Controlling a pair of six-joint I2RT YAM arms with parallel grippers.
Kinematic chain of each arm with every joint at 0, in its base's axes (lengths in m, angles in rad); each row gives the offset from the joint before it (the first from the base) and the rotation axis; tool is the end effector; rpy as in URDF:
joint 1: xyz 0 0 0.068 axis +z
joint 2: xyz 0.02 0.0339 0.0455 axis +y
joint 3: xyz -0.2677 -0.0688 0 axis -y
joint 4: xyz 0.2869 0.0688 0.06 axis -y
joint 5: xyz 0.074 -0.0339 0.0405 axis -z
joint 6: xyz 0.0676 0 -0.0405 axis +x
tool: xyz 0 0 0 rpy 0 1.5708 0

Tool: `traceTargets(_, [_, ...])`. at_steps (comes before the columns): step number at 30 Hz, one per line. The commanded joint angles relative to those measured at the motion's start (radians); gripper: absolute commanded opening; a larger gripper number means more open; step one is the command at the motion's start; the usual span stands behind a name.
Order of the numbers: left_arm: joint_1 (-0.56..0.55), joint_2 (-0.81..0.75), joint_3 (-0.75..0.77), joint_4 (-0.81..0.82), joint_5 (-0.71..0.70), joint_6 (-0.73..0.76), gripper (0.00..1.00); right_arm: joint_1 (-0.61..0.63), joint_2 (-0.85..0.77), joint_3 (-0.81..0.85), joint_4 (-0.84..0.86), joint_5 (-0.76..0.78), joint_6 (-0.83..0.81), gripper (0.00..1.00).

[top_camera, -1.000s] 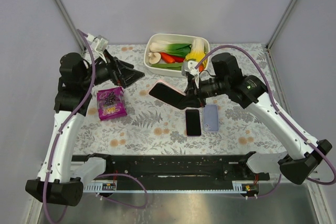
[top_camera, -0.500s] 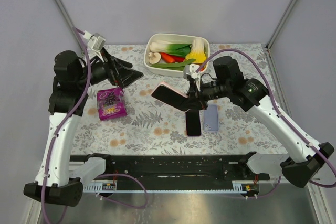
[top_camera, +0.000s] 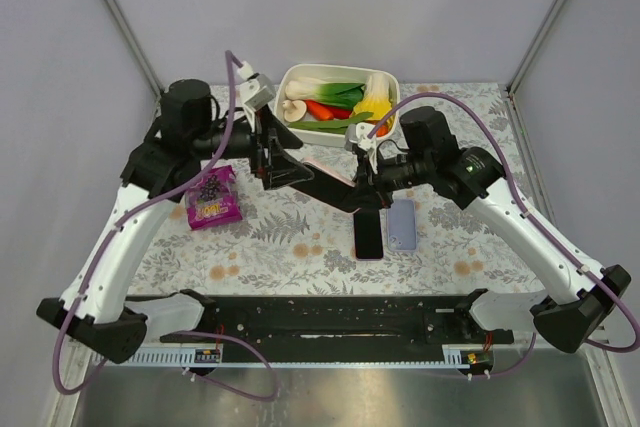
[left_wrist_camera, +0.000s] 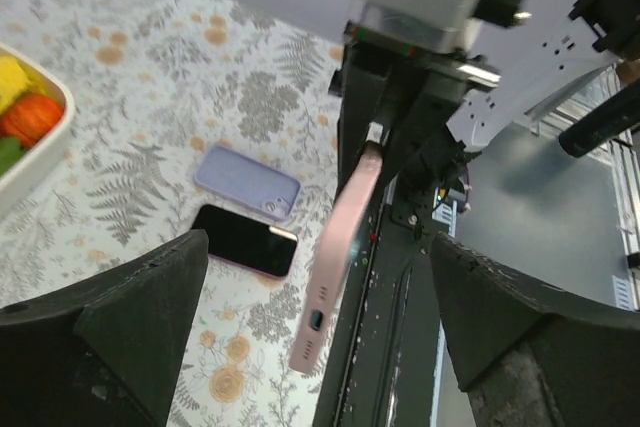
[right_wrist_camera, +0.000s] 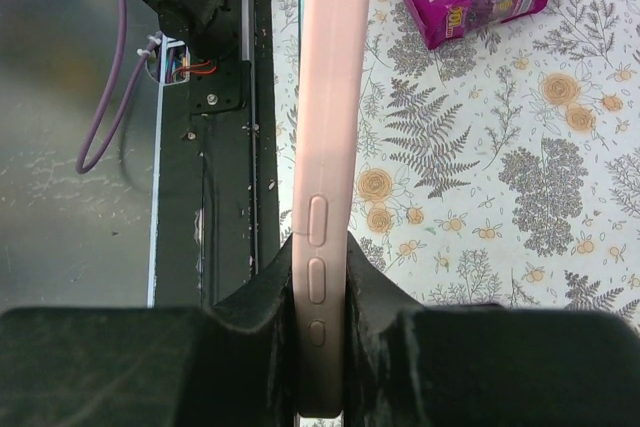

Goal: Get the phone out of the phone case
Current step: Remove the phone case from the phone.

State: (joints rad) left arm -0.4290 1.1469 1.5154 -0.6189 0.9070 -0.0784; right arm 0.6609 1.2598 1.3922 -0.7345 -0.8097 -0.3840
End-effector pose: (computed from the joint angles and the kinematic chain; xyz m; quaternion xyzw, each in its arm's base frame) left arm 0.2215 -0.1599 0.4882 0.3884 0.6523 -0.4733 0.4468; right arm 0.2178 0.2314 0.3974 -0.5648 0.6134 0.4043 0.3758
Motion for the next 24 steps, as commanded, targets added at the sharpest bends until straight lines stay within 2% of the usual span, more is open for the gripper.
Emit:
traceTargets(1, [-0.017, 0.083, 0.069, -0.073, 0.001, 0.049, 0.91, 0.006, -0.019, 0.022, 0.03, -0.016, -0.033, 0.0])
traceTargets(3, [-0.02, 0.112, 0.074, -0.071, 0.048, 0.019, 0.86, 0.009, -0.022, 0.016, 0.03, -0.009, -0.041, 0.0])
traceTargets(5, [-0.02, 0.128, 0.068, -0.053, 0.096, -0.017, 0.76, 0.008, -0.023, 0.01, 0.03, -0.005, -0.044, 0.0])
traceTargets(12, [-0.022, 0.123, 0.031, -0.022, 0.15, -0.072, 0.59, 0.011, -0.025, -0.004, 0.029, 0.006, -0.061, 0.0])
traceTargets(16, [-0.021, 0.113, -0.015, 0.044, 0.178, -0.15, 0.34, 0.016, -0.033, -0.002, 0.03, 0.033, -0.072, 0.0])
traceTargets(18, [-0.022, 0.112, -0.038, 0.089, 0.191, -0.211, 0.17, 0.02, -0.033, -0.001, 0.029, 0.049, -0.079, 0.0])
traceTargets(21, [-0.022, 0.102, -0.101, 0.201, 0.194, -0.34, 0.0, 0.032, -0.036, -0.001, 0.032, 0.081, -0.093, 0.0])
traceTargets(24, [-0.022, 0.088, -0.188, 0.307, 0.158, -0.469, 0.0, 0.052, -0.045, -0.004, 0.03, 0.127, -0.116, 0.0])
